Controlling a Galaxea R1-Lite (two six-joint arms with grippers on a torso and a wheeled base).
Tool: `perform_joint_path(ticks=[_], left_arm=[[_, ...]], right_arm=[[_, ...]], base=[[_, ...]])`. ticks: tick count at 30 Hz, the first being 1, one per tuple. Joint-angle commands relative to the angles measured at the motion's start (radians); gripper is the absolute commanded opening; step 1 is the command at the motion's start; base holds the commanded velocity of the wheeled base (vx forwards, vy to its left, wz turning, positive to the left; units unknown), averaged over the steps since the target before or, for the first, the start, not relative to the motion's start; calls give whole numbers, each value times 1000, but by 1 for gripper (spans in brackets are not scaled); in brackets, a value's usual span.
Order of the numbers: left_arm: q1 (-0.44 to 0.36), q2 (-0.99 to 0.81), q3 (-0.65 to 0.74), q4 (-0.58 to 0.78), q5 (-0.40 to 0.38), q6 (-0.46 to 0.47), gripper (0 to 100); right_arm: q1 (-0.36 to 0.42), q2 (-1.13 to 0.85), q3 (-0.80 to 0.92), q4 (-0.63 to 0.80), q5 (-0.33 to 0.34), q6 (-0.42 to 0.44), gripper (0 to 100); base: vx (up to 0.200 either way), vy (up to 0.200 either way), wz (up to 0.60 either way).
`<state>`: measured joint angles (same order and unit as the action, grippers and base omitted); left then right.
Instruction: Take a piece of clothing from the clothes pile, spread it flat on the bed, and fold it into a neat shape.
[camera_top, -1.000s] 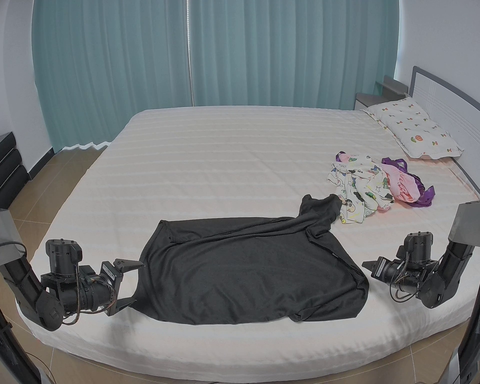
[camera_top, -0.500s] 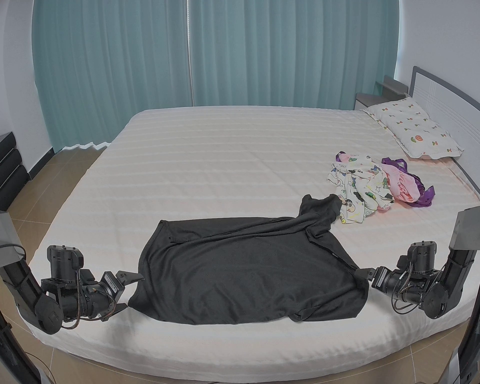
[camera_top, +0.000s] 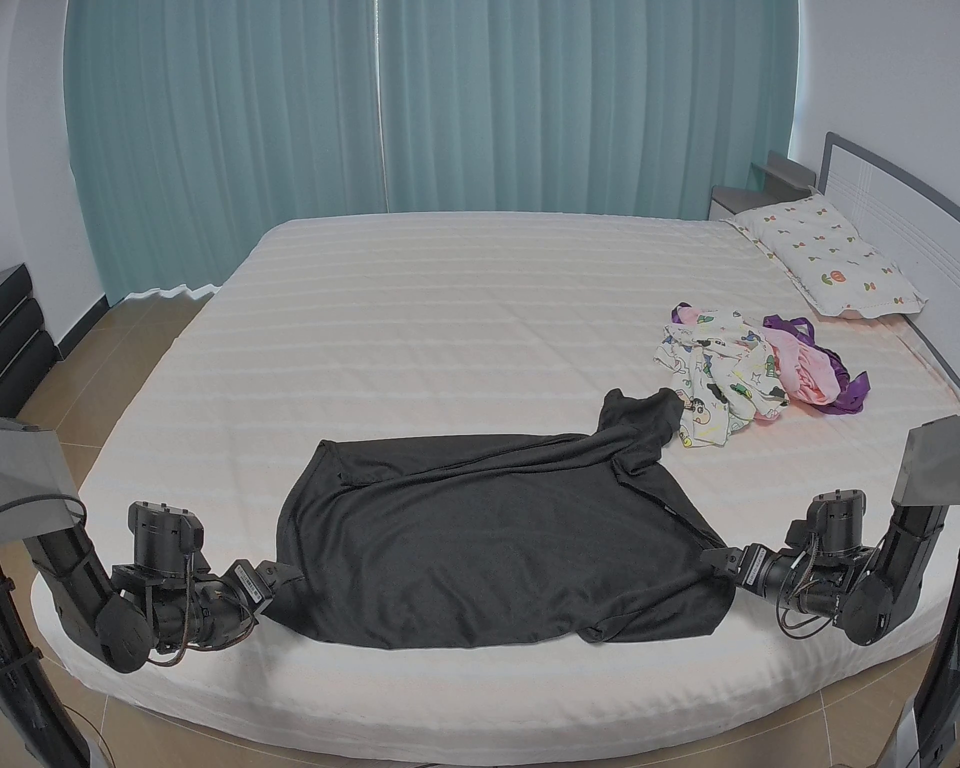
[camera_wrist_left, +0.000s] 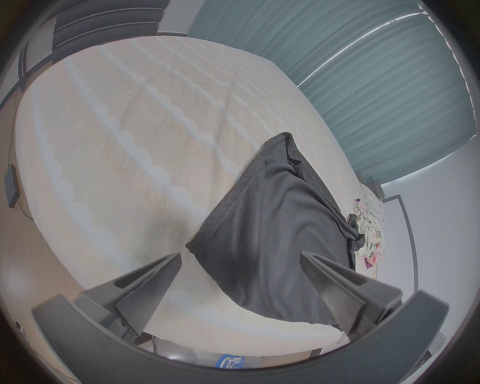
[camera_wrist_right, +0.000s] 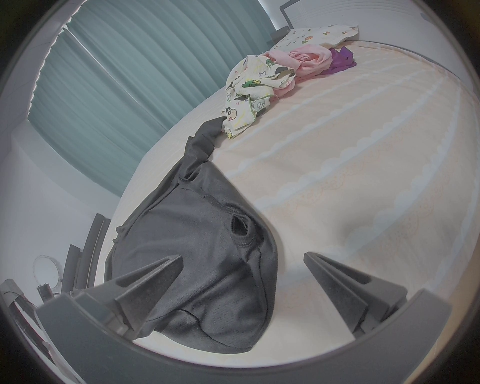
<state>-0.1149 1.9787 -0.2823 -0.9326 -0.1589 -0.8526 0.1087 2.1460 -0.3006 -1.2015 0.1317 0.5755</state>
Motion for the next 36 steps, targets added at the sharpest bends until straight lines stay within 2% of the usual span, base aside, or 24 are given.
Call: perform_joint_path(ticks=[1, 8, 9, 16, 20, 21, 27, 32, 36], left_arm=[[-14, 74, -38, -2, 4, 0, 100], [-32, 135, -90, 3, 58, 1, 100], [-37, 152, -98, -2, 81, 1, 0], [-35, 147, -106, -5, 88, -6, 0], [-12, 129, -110, -37, 90, -11, 0], [-8, 123, -109, -42, 88, -13, 0], [12, 101, -124, -154, 91, -105, 0], [40, 118, -141, -282, 91, -146, 0], [54, 144, -192, -315, 93, -160, 0]], right_arm=[[11, 14, 5, -1, 2, 49, 100], [22, 35, 6, -4, 3, 72, 100], [22, 38, 5, -4, 2, 69, 100], [42, 75, -11, -9, 3, 73, 100], [42, 107, -51, -58, -1, 89, 100], [40, 111, -54, -67, -3, 90, 0], [9, 107, -190, -133, -3, 125, 0], [-11, 124, -354, -112, -4, 125, 0], [-17, 157, -500, -47, -9, 125, 0]], base=[[0, 0, 0], [0, 0, 0], [0, 0, 0], [0, 0, 0], [0, 0, 0], [0, 0, 0], [0, 0, 0], [0, 0, 0], [0, 0, 0]])
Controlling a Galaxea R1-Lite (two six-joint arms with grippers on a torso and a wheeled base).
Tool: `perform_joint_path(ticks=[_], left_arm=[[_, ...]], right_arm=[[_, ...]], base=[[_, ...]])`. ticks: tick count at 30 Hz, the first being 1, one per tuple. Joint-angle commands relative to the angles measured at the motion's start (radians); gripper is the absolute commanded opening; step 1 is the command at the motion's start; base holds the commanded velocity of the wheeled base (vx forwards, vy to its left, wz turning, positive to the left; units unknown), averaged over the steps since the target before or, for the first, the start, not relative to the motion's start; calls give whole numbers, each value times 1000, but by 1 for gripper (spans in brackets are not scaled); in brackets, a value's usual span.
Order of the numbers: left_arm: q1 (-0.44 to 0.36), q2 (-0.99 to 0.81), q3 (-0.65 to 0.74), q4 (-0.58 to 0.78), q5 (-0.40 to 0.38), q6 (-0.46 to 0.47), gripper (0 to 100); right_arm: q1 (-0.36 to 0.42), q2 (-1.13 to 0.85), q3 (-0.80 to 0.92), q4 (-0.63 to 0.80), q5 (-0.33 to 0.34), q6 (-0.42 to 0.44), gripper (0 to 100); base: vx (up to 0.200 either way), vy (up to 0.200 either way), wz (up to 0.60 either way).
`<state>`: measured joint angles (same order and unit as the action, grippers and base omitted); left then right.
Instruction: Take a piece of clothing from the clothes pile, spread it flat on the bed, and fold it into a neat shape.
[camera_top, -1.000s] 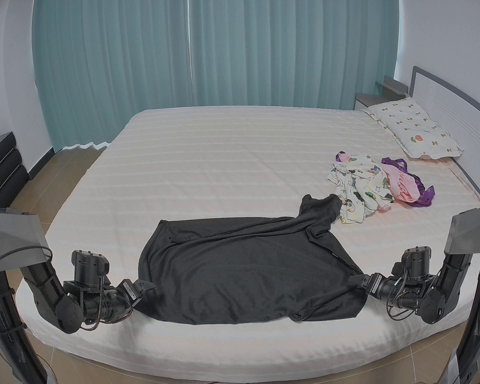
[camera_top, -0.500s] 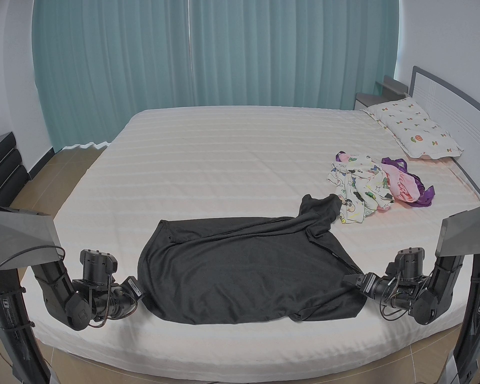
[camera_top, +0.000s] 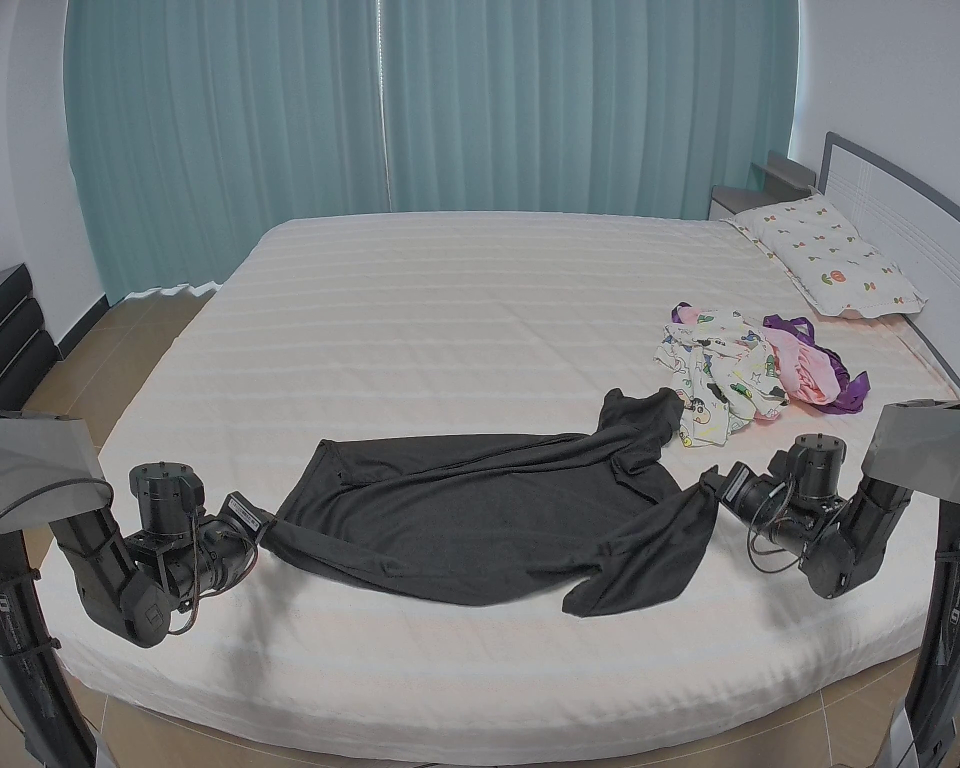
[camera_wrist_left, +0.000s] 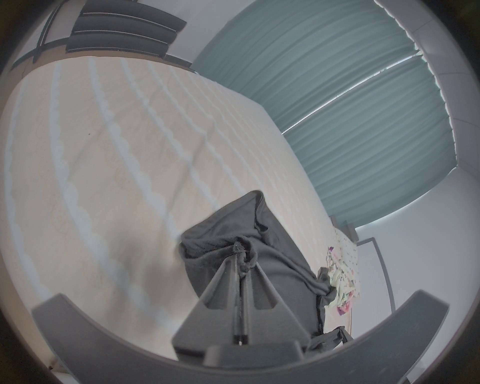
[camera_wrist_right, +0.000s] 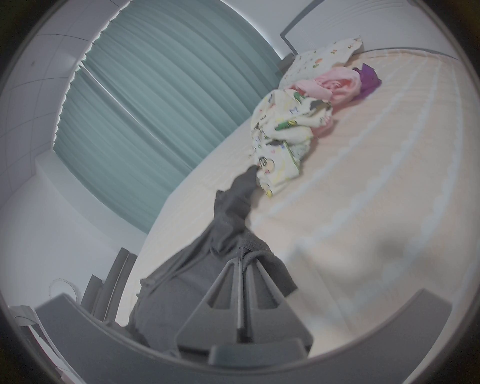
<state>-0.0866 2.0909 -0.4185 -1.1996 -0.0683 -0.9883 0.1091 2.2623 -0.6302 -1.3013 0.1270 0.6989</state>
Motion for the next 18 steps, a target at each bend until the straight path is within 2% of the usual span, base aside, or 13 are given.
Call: perform_joint_path(ticks=[1, 5, 9, 14, 15, 18], left_arm=[[30, 38, -74, -48, 2, -26, 0], [39, 81, -134, -49, 13, -32, 0], [62, 126, -203, -49, 51, -87, 0], [62, 178, -207, -51, 44, -98, 0], [62, 183, -209, -51, 44, -98, 0], [62, 184, -209, -51, 42, -98, 0]], right_arm=[[-20, 43, -201, 71, -3, 2, 0], [-14, 83, -272, 97, -3, 2, 0], [-8, 118, -370, 102, -21, 5, 0], [9, 194, -402, 106, -26, 4, 0], [12, 204, -405, 106, -26, 4, 100], [15, 204, -390, 116, -26, 2, 100]], base=[[0, 0, 0], [0, 0, 0], [0, 0, 0], [0, 0, 0], [0, 0, 0], [0, 0, 0]])
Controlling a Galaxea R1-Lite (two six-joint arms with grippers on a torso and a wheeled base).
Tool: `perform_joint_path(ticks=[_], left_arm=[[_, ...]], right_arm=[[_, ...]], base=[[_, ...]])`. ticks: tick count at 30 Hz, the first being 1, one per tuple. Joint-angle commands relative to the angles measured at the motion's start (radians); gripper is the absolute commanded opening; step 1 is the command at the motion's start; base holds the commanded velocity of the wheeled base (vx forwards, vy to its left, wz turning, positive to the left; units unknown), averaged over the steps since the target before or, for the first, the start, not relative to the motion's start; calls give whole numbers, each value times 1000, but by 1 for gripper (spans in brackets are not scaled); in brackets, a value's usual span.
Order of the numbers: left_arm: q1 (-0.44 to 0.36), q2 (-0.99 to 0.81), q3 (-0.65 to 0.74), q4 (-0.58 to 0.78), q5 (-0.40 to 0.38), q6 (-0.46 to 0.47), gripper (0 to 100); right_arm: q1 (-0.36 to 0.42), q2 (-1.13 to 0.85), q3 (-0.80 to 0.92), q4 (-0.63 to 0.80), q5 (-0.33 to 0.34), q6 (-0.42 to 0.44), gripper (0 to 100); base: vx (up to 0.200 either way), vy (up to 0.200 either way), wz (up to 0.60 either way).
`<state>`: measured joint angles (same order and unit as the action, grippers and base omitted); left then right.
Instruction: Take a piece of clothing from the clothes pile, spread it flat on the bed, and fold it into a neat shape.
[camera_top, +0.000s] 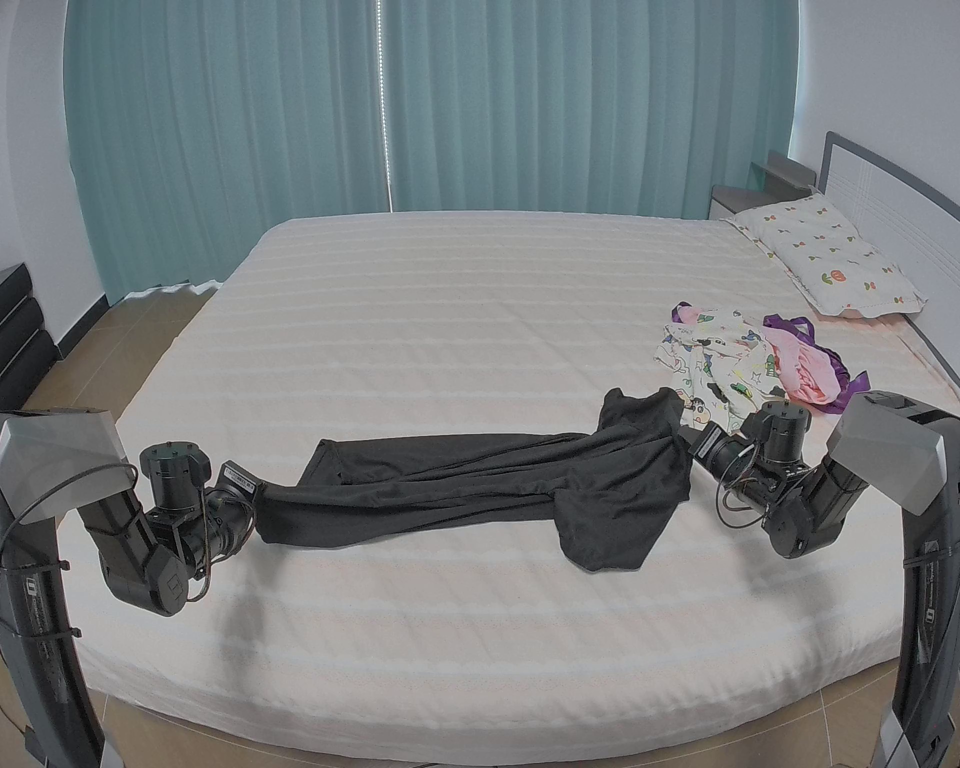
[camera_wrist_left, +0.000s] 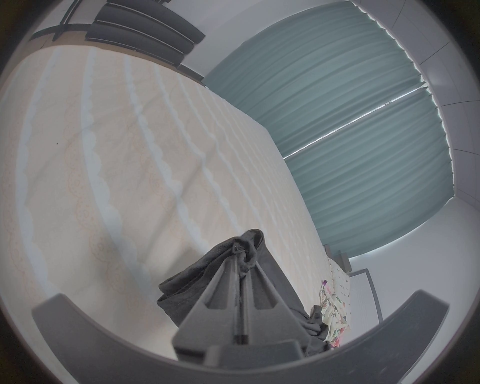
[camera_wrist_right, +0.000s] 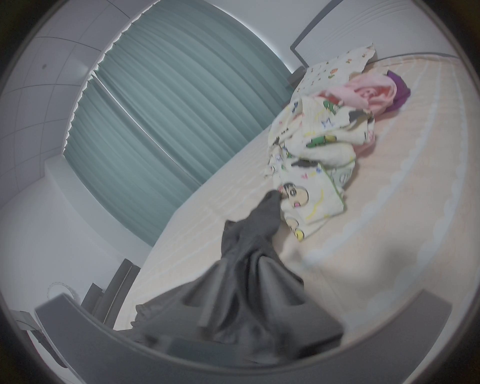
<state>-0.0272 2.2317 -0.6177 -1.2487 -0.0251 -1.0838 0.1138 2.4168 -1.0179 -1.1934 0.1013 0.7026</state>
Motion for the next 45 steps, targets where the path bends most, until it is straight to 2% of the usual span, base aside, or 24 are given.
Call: perform_joint_path(ticks=[1, 6, 10, 17, 18, 22, 24, 35, 36, 41, 45], left_arm=[[3, 45, -10, -1, -3, -2, 0], [-2, 49, -7, -1, -3, -4, 0], [-2, 49, -4, -1, -4, -5, 0], [-2, 45, 6, -1, -4, -5, 0], [-2, 42, 9, -1, -4, -5, 0], [0, 40, 12, -1, -4, -5, 0], [-2, 39, 13, -1, -4, -5, 0], [-2, 37, 15, -1, -4, -5, 0], [-2, 37, 15, -1, -4, -5, 0], [-2, 31, 24, -1, -4, -5, 0], [-2, -32, 73, -1, -4, -5, 0]], right_arm=[[9, 44, 7, 15, 0, -2, 100], [-20, -53, 90, 51, 11, 3, 100], [-10, -133, 203, 52, 14, 3, 100], [98, -156, 321, 52, 15, 25, 100], [147, -157, 343, 54, 15, 57, 100], [202, -145, 338, 83, 17, 86, 100], [231, -125, 311, 152, 17, 92, 100], [254, -70, 217, 233, 9, 104, 100], [254, -70, 217, 233, 5, 104, 0], [247, -122, 263, 238, 5, 104, 0], [207, -237, 424, 238, 17, 100, 0]], base=[[0, 0, 0], [0, 0, 0], [0, 0, 0], [0, 0, 0], [0, 0, 0], [0, 0, 0], [0, 0, 0], [0, 0, 0], [0, 0, 0], [0, 0, 0], [0, 0, 0]])
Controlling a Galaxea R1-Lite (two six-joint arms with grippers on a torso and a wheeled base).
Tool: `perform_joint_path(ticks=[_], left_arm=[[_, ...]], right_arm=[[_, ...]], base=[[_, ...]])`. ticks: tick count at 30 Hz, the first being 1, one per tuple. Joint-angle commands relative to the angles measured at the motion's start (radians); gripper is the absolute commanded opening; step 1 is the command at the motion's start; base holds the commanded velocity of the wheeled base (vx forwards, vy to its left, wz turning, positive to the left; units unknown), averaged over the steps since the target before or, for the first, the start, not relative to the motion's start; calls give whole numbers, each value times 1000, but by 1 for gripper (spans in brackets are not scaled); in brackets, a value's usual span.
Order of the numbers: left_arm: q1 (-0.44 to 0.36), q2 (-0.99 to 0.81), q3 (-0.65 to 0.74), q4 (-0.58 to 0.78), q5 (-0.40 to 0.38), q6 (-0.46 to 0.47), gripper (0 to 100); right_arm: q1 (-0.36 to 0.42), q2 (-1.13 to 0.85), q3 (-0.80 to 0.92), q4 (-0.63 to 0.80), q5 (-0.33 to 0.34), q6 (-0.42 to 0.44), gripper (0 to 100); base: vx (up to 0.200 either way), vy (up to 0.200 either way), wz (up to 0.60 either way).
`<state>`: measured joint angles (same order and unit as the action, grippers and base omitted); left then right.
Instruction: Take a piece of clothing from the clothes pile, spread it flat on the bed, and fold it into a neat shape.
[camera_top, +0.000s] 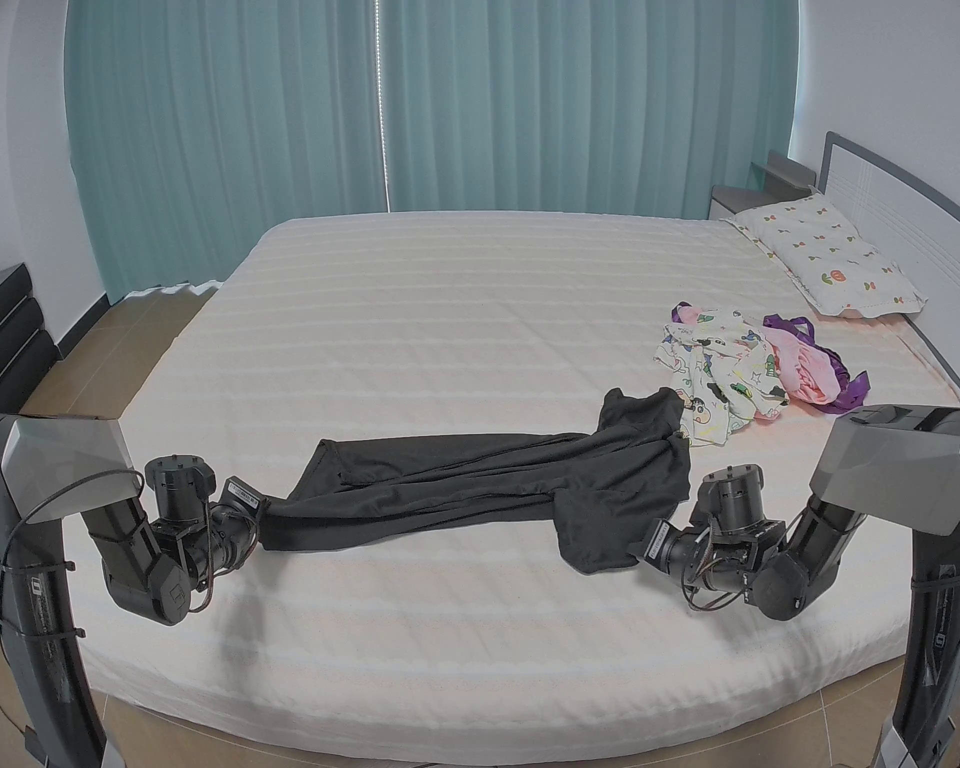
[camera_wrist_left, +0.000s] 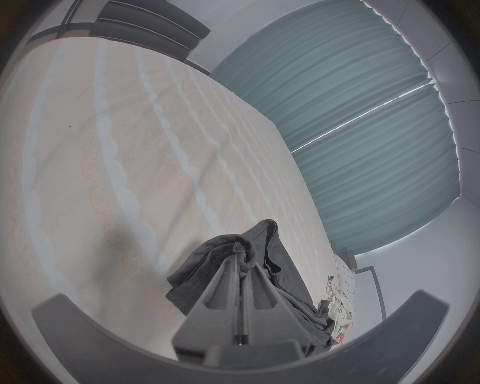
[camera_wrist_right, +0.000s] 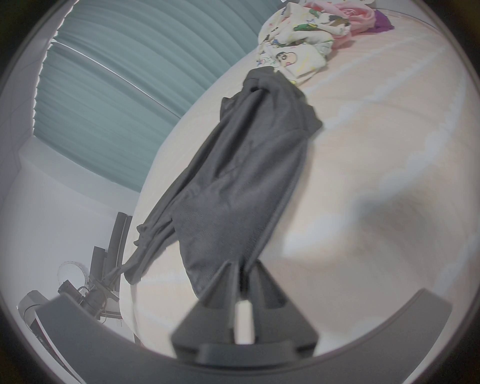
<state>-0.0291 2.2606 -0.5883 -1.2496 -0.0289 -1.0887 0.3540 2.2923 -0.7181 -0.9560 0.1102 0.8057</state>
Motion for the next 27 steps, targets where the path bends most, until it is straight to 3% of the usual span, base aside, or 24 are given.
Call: perform_joint_path(ticks=[1, 10, 13, 17, 27], left_arm=[[0, -96, 71, -1, -2, 0, 0], [-5, -297, 254, -1, -2, 15, 0], [-5, -362, 370, -2, -31, 72, 0], [-29, -414, 479, -2, -74, 81, 0], [-41, -477, 588, 64, -111, 128, 0]], right_arm=[[-46, -151, 178, -1, 8, -7, 0], [-98, -375, 433, 0, 19, -54, 0], [-98, -442, 532, 0, 17, -88, 0], [-99, -496, 632, -3, 17, -109, 0], [-99, -580, 718, 46, 6, -109, 0]], base=[[0, 0, 0], [0, 0, 0], [0, 0, 0], [0, 0, 0], [0, 0, 0]])
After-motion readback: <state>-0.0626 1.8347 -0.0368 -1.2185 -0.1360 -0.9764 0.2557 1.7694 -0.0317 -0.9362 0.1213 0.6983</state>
